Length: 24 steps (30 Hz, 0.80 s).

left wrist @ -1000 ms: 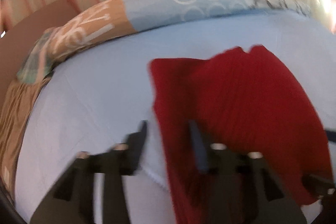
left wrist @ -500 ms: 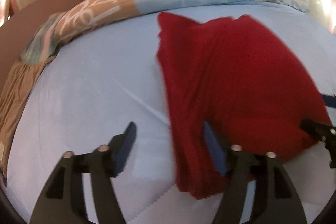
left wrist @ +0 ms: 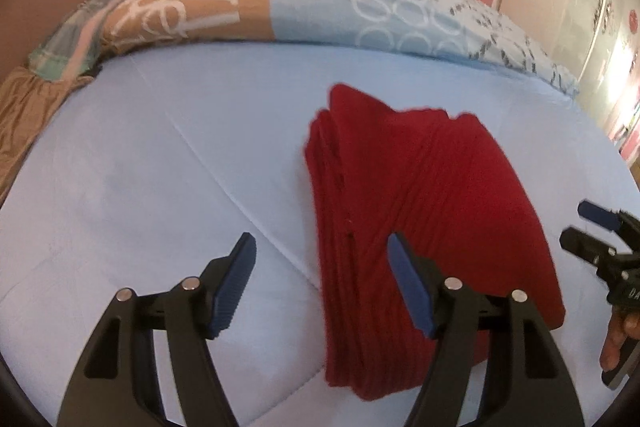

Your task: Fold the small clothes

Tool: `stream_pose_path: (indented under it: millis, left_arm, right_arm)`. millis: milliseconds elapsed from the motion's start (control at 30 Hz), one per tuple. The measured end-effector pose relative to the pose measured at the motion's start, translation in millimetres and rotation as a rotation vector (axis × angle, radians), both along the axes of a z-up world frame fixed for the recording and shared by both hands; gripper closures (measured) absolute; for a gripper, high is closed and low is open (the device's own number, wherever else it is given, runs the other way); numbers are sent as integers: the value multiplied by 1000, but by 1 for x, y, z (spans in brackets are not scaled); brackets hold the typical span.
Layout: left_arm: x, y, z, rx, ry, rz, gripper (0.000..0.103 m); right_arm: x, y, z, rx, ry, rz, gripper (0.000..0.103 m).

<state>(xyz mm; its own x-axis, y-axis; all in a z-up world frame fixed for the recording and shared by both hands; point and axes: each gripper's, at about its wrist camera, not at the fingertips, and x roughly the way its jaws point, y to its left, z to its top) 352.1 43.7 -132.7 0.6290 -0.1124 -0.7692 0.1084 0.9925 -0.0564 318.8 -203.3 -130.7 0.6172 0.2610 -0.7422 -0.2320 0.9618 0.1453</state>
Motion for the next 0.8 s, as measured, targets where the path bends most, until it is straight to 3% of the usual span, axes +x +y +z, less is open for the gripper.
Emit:
stream_pose_path:
  millis: [67, 267, 400, 500, 600, 700, 800]
  left_arm:
    - [3, -3, -12, 6, 34, 20, 34]
    - [7, -2, -37, -73, 127, 83, 28]
    - [-3, 6, -34, -136, 114, 99, 28]
    - [-9, 13, -28, -241, 111, 90, 28]
    - [-13, 4, -24, -233, 91, 39, 28]
    - [-6, -3, -43, -174, 150, 42, 27]
    - [-4, 3, -66, -189, 179, 64, 14]
  right_arm:
    - [4, 0, -5, 13, 19, -2, 12]
    - [10, 9, -30, 60, 109, 1, 12]
    - [9, 15, -44, 104, 146, -3, 12]
    - [7, 18, -47, 115, 150, -13, 12]
    - [7, 19, -46, 123, 148, -19, 12]
    - [7, 20, -47, 122, 152, -21, 12]
    - [8, 22, -51, 119, 161, -20, 12]
